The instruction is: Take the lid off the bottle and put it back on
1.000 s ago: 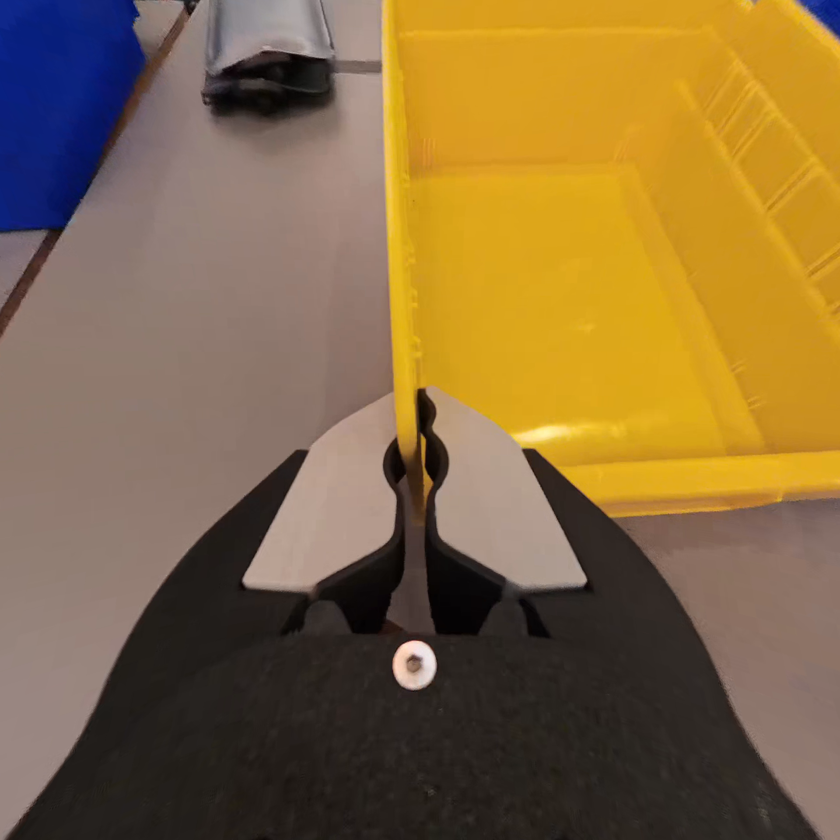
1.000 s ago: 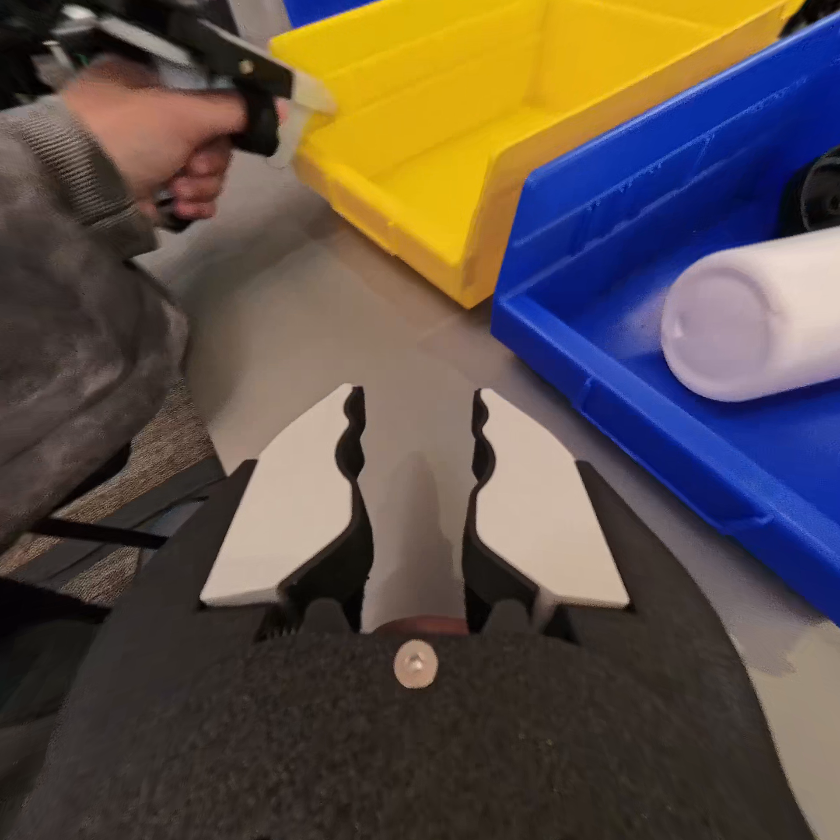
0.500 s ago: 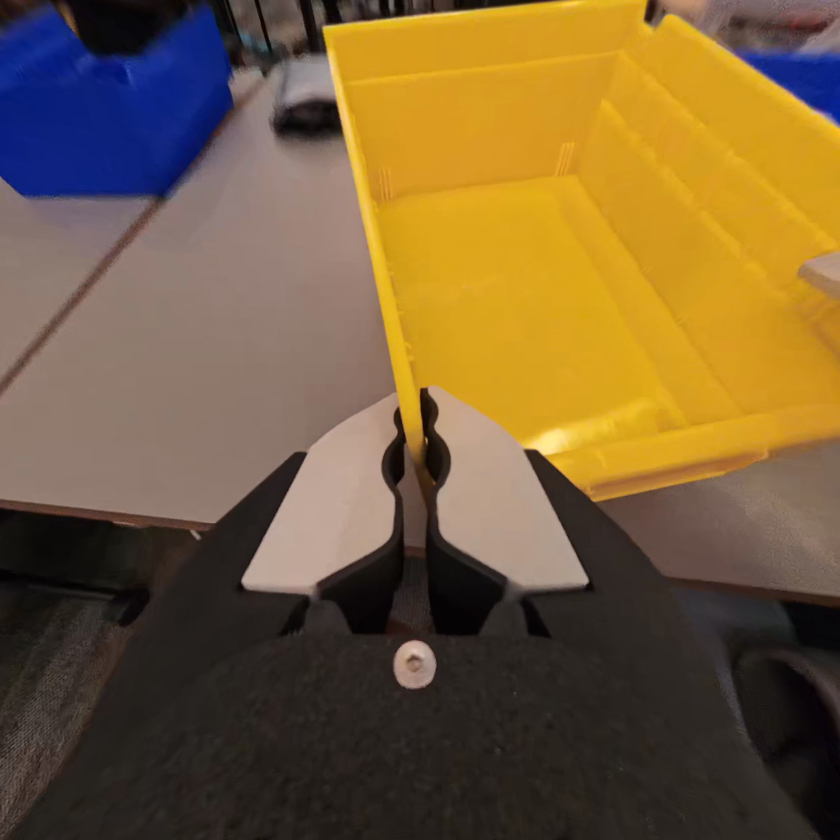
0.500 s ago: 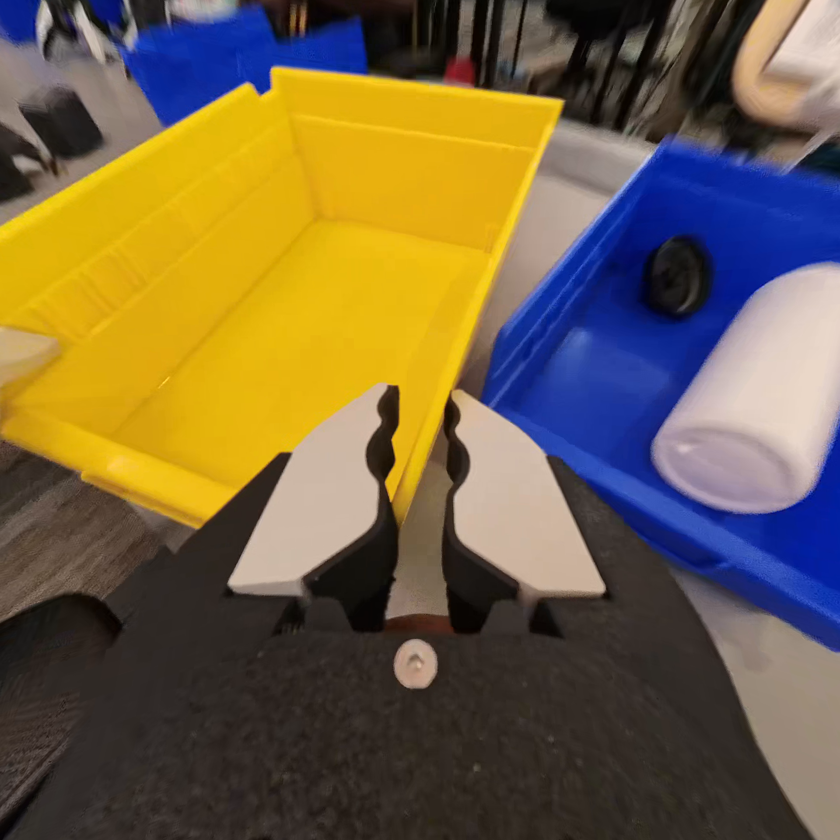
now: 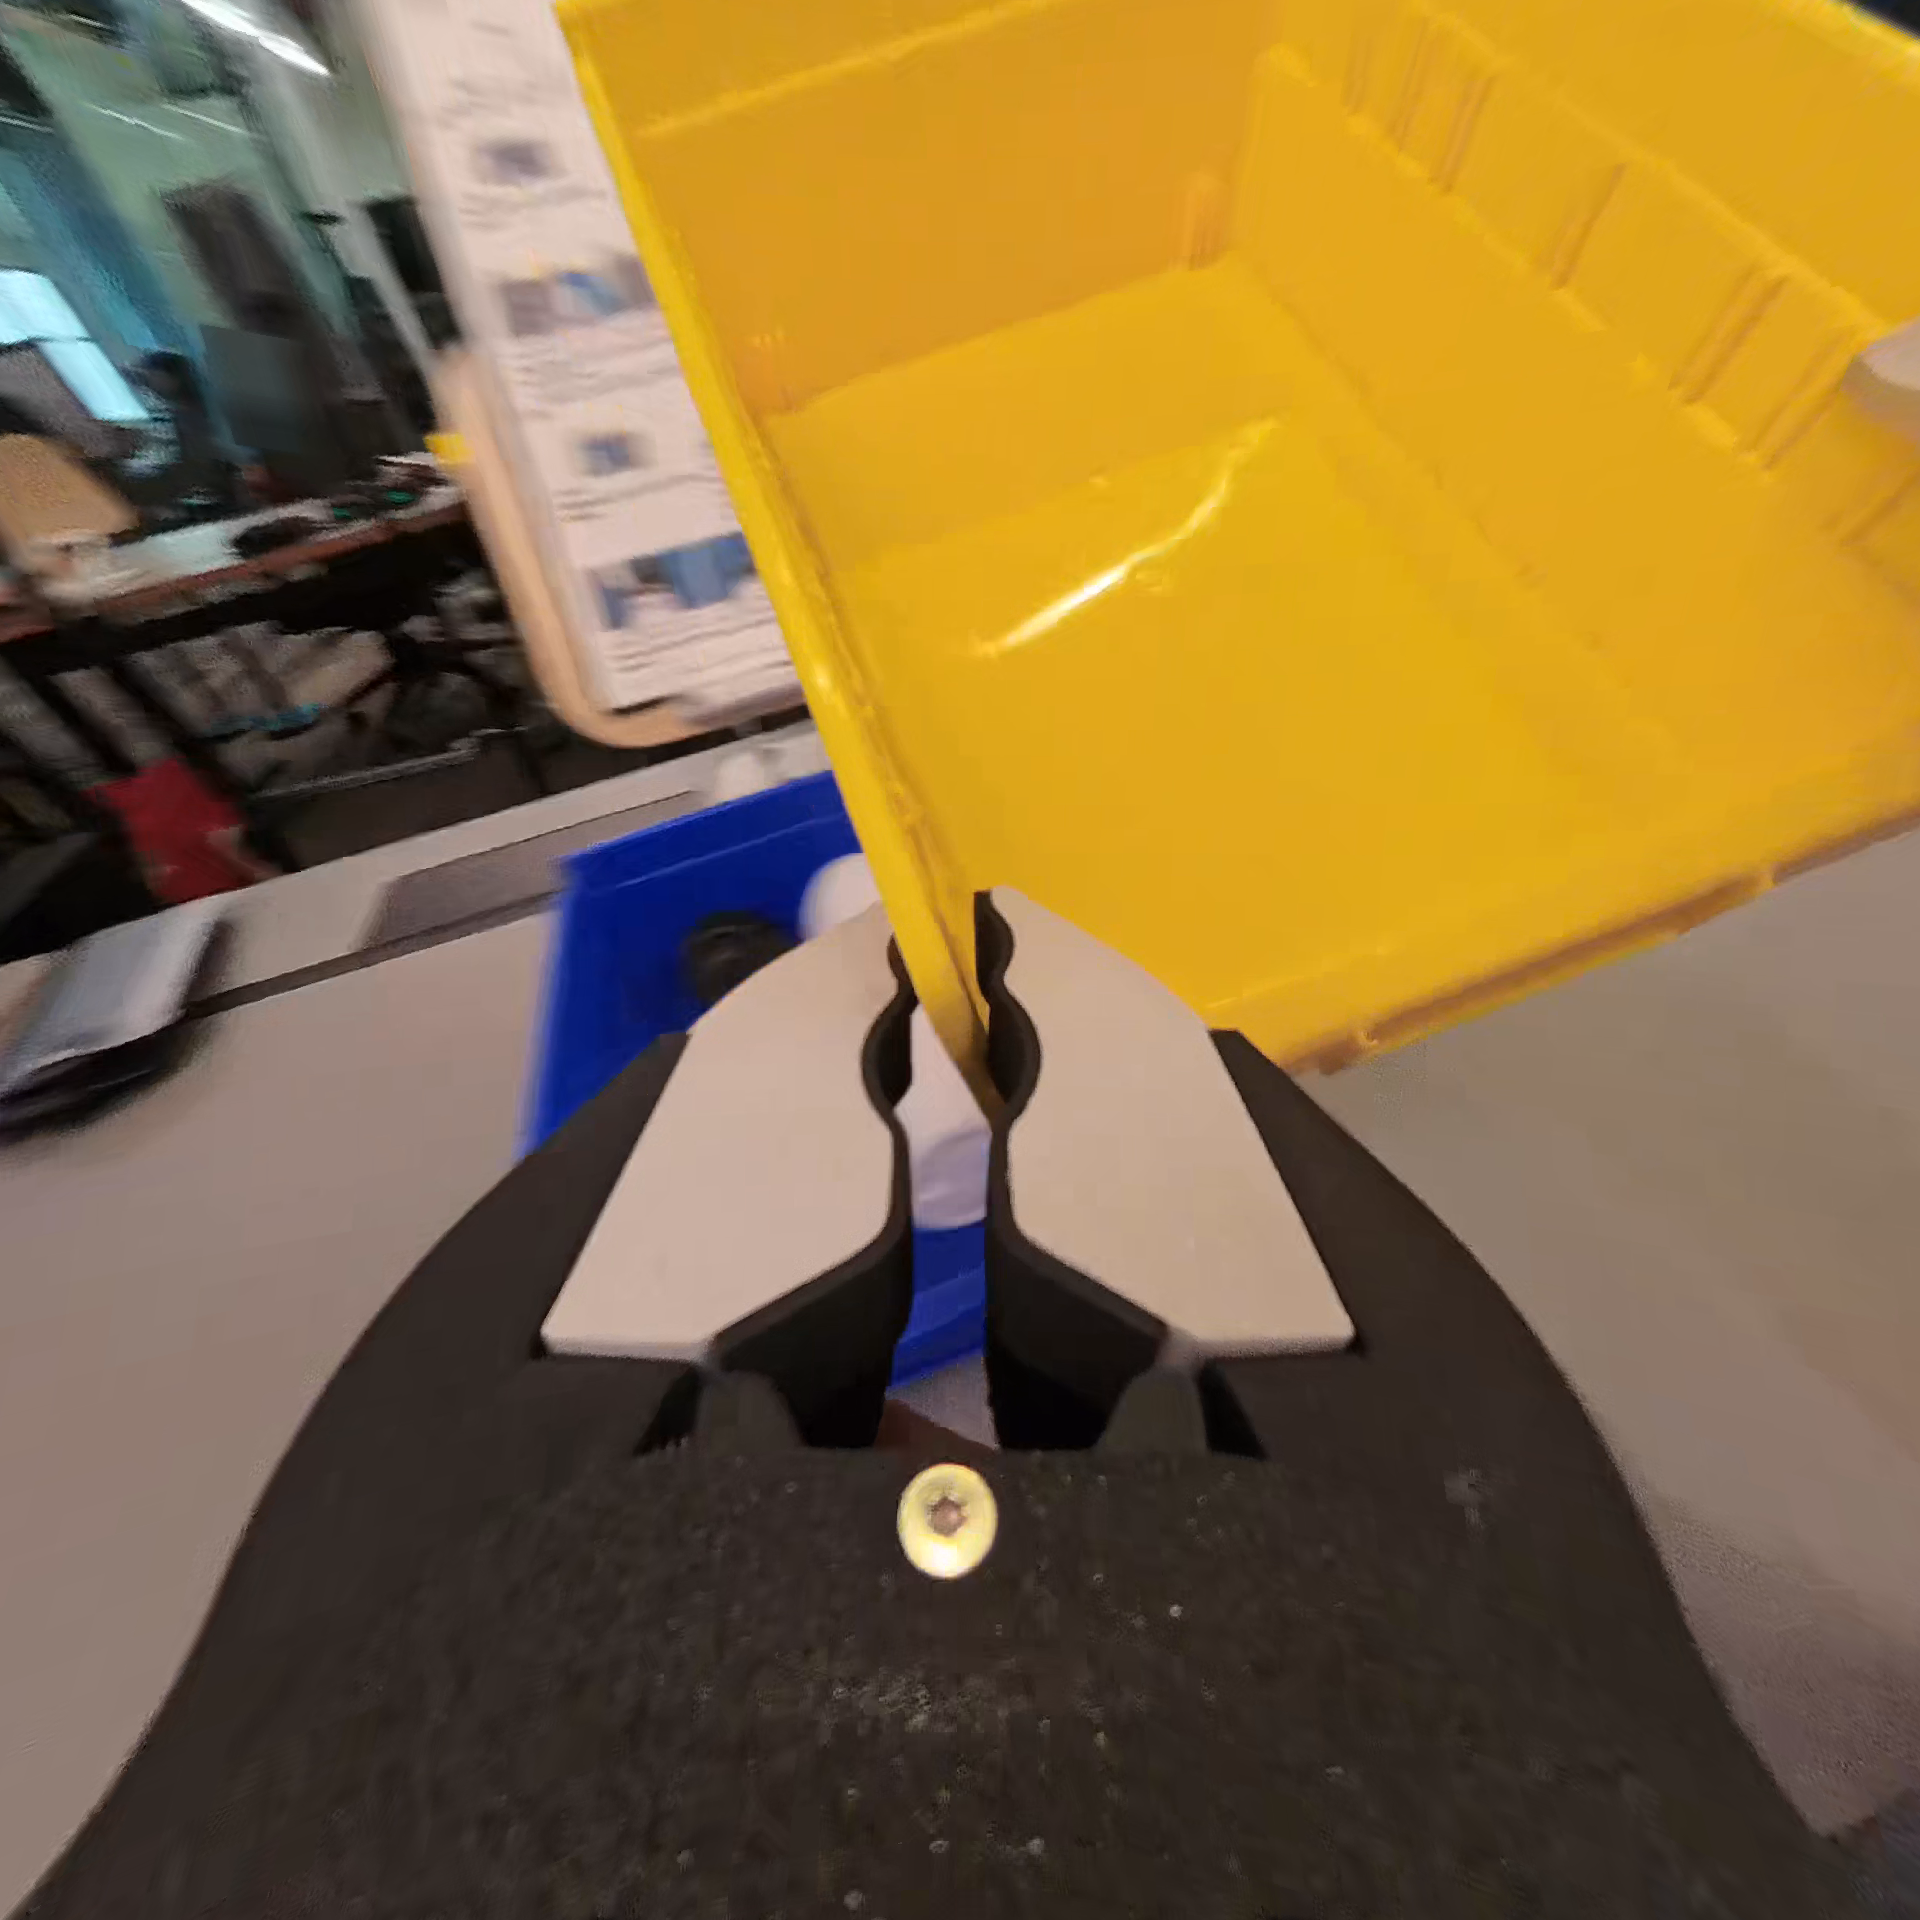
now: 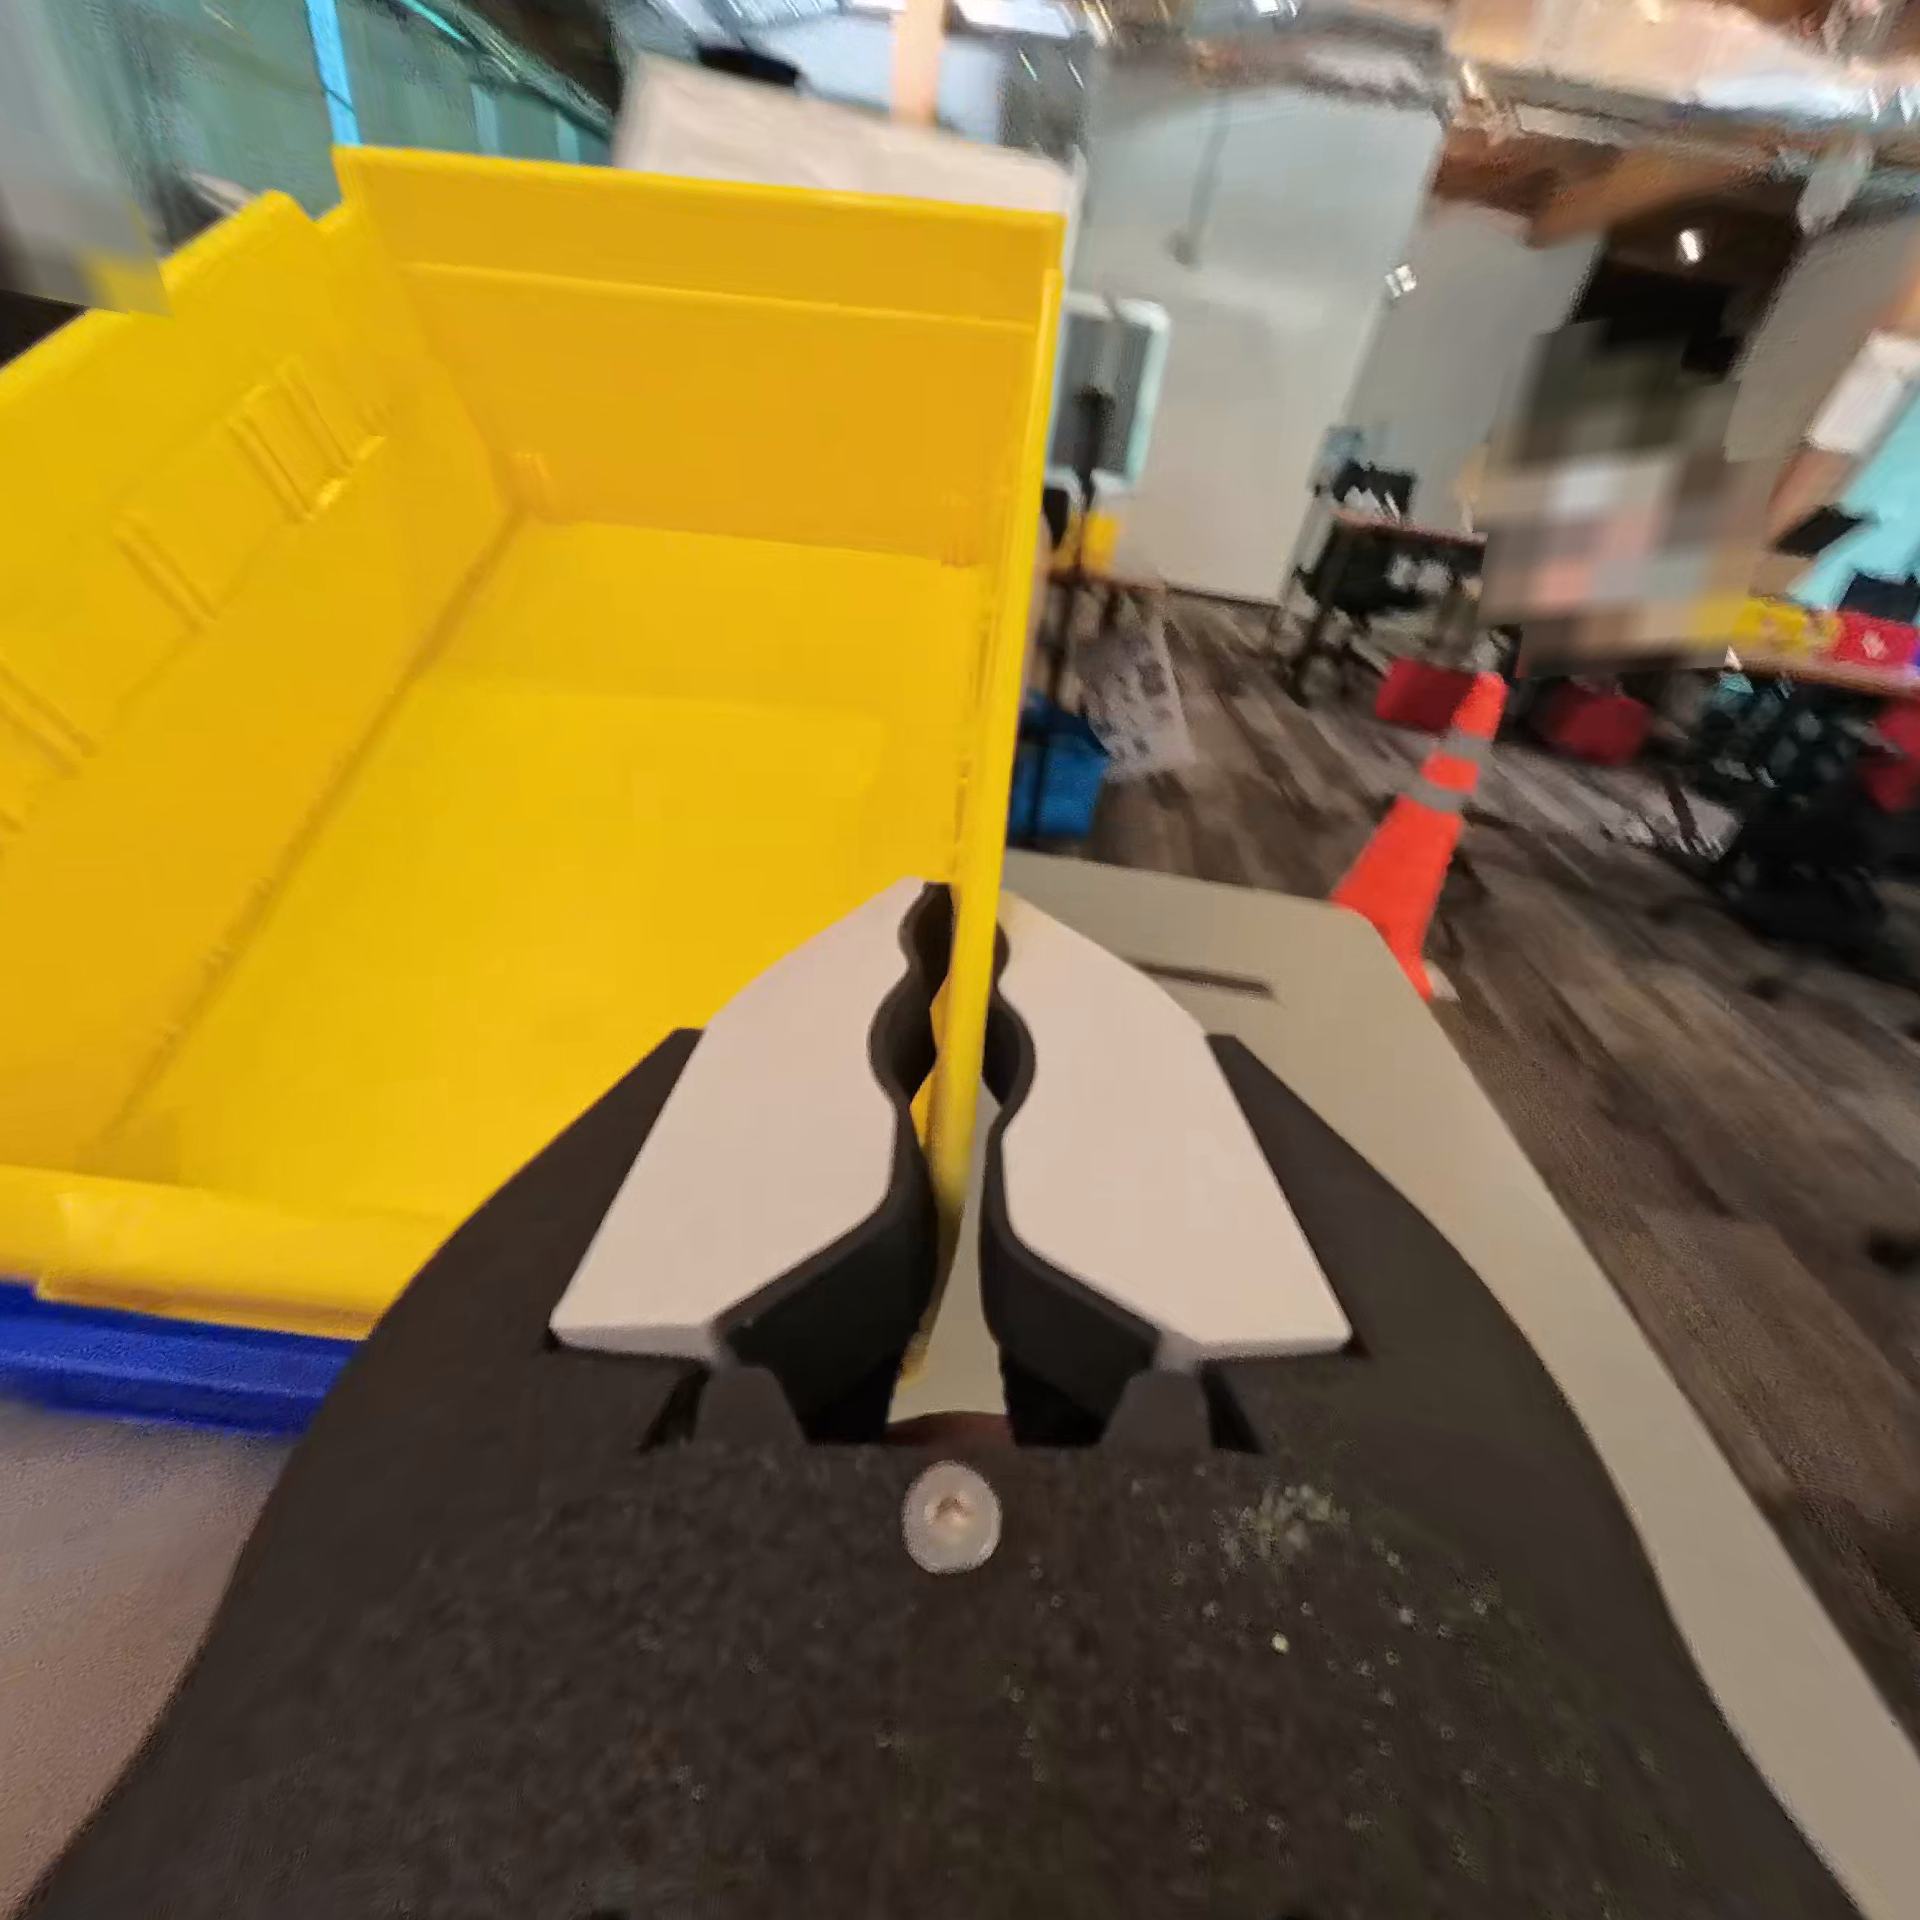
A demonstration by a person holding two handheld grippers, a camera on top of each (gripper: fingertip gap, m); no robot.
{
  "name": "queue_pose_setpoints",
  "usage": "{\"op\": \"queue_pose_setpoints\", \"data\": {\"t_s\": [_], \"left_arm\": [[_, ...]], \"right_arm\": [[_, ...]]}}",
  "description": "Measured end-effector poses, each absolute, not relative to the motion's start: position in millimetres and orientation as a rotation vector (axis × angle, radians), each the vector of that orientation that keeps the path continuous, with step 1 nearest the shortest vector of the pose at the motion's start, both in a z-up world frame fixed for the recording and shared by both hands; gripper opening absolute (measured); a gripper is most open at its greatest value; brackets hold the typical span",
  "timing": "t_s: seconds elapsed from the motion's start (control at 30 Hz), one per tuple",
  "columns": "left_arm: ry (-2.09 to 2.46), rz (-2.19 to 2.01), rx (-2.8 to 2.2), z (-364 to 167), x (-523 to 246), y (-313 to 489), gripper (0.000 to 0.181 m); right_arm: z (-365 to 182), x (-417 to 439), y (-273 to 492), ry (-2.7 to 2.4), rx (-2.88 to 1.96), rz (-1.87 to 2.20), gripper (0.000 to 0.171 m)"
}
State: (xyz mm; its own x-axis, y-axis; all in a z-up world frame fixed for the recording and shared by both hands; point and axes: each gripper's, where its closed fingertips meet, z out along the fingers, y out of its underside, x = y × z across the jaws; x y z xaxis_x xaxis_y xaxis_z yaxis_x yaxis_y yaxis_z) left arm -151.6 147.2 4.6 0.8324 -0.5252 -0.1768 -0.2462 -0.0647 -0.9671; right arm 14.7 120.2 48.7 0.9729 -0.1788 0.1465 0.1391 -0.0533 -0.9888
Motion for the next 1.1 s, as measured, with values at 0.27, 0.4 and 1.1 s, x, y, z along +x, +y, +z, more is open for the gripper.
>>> {"op": "queue_pose_setpoints", "data": {"t_s": [0.27, 0.4, 1.1], "left_arm": [[0.858, -0.387, -1.88, -120, 69, 154, 0.007], [0.885, -0.433, -1.928, -155, 106, 140, 0.009], [0.472, -0.241, -2.129, -144, -291, 227, 0.071]], "right_arm": [[-99, 246, 99, 0.31, -1.962, -0.31, 0.003], [-140, 288, 85, 0.416, -2.032, -0.28, 0.003], [-73, -46, 157, -0.215, -1.886, 0.229, 0.061]]}}
